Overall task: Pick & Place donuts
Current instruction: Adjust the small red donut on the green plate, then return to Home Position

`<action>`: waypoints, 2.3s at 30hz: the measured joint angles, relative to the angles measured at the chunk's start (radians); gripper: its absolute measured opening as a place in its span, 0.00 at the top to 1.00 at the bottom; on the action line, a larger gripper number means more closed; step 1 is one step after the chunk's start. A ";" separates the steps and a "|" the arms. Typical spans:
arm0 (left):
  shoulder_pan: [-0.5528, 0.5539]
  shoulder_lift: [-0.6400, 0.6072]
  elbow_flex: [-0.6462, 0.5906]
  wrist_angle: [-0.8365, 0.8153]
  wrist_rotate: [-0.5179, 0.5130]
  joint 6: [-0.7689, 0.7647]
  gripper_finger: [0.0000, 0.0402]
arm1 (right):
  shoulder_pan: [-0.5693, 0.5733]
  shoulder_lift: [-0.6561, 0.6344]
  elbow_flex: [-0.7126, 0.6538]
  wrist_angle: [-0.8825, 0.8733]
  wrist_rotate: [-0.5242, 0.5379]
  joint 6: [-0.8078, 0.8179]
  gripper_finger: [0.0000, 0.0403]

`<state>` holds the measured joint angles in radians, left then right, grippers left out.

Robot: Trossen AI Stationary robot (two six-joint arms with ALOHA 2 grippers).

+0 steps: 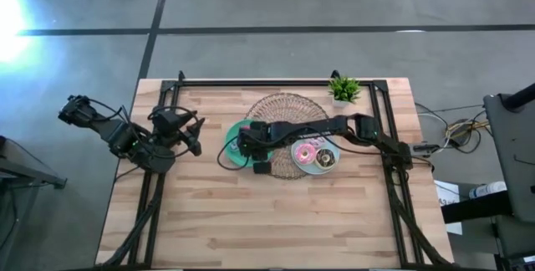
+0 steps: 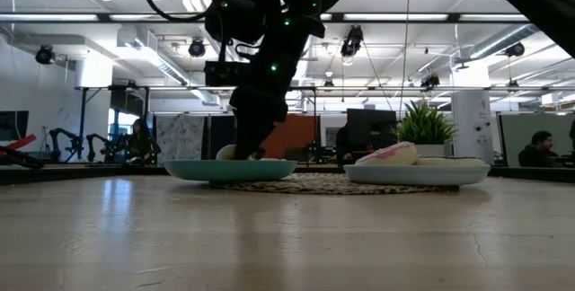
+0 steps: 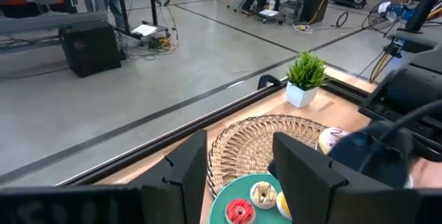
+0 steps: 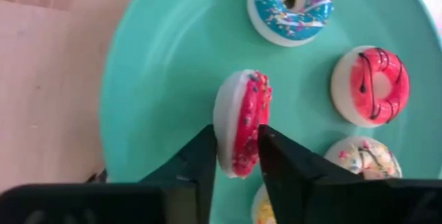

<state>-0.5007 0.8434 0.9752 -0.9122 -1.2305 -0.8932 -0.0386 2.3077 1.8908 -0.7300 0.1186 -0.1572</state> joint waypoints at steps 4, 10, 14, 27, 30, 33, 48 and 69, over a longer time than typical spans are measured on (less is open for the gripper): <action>0.000 -0.003 0.002 0.000 -0.006 0.000 0.65 | 0.007 0.000 0.000 0.000 0.001 0.000 0.64; 0.000 -0.012 0.002 0.001 -0.006 -0.001 0.65 | 0.012 -0.015 0.000 0.001 -0.059 0.001 0.53; 0.000 -0.016 0.002 0.002 -0.006 -0.001 0.65 | 0.018 -0.035 0.000 0.001 -0.112 0.003 0.49; 0.001 -0.025 0.001 0.022 0.069 -0.008 0.65 | -0.010 -0.380 -0.183 0.060 -0.120 0.114 0.55; 0.001 -0.025 -0.012 0.031 0.084 -0.025 0.65 | -0.027 -0.515 -0.382 0.084 -0.115 0.193 0.57; 0.002 -0.029 -0.036 0.055 0.086 -0.027 0.65 | -0.020 -0.668 -0.551 0.133 -0.107 0.262 0.59; 0.035 -0.027 -0.116 0.141 0.293 -0.193 0.65 | 0.027 -1.354 -0.875 -0.019 0.270 0.992 0.62; 0.069 -0.171 -0.793 1.566 0.639 0.326 0.65 | 0.186 -1.810 -1.601 0.868 0.113 0.869 0.64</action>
<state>-0.4312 0.6722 0.1820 0.6539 -0.5914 -0.5673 0.1478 0.4982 0.2894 0.1384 0.2317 0.7114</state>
